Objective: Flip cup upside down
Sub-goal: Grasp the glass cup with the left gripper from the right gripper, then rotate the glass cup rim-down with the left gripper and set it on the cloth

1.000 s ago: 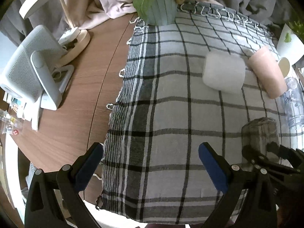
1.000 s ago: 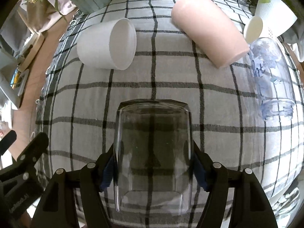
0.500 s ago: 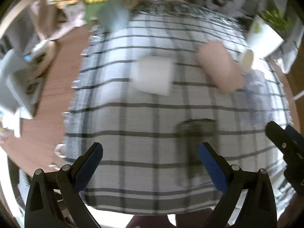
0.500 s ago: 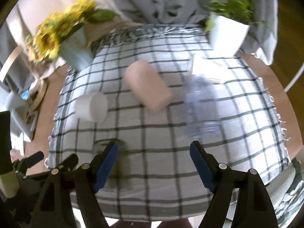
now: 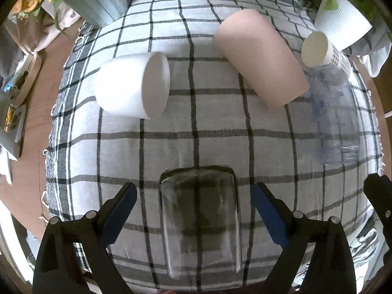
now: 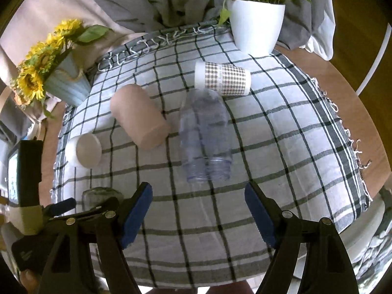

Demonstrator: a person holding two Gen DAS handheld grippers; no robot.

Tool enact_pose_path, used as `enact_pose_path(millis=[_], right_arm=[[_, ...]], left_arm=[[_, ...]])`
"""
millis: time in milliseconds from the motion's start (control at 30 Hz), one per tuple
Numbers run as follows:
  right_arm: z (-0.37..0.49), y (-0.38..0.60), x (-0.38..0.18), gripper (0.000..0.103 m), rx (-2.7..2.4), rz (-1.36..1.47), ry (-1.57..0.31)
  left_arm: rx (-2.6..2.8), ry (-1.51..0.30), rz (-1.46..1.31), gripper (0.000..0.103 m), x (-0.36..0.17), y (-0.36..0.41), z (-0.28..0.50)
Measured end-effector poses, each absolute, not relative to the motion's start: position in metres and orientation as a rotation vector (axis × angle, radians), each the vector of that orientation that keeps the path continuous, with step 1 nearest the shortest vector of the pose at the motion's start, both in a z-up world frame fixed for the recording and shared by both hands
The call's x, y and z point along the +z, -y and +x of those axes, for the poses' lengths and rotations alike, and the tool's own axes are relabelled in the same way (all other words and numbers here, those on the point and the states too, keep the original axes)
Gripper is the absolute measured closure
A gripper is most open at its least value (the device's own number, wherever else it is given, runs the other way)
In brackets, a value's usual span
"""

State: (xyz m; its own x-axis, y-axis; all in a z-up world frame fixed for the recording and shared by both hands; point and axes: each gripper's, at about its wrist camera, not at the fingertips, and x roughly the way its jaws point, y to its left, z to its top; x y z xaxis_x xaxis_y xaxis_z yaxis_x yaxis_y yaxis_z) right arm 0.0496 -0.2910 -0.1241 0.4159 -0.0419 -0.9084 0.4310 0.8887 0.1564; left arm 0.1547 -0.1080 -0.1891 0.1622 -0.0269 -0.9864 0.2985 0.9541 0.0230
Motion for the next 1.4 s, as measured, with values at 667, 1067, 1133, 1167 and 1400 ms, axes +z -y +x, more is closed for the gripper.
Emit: enact_pose_path(millis=[667,1067,1133,1167,1400], right_arm=[[0.056,0.298,-0.132,0.025,-0.263,0.388,-1.138],[0.056,0.309,-0.111,0.025,-0.277,0.392,-1.062],[0.054,0.31,-0.109,0.025,-0.277,0.39,-1.053],[0.054,0.31,-0.108,0.025,-0.277,0.388,-1.051],[0.048,0.305,-0.103,0.025,-0.247,0.356,-1.04]], left_arm=[[-0.182,-1.425,0.146,0.037,-0.196,0.107,0.159],[-0.17,-1.275,0.148,0.037,-0.161,0.116,0.171],[-0.167,-1.27,0.146,0.037,-0.161,0.119,0.169],[-0.165,-1.265,0.141,0.037,-0.16,0.119,0.166],[-0.164,-1.231,0.112,0.038,-0.152,0.116,0.147]])
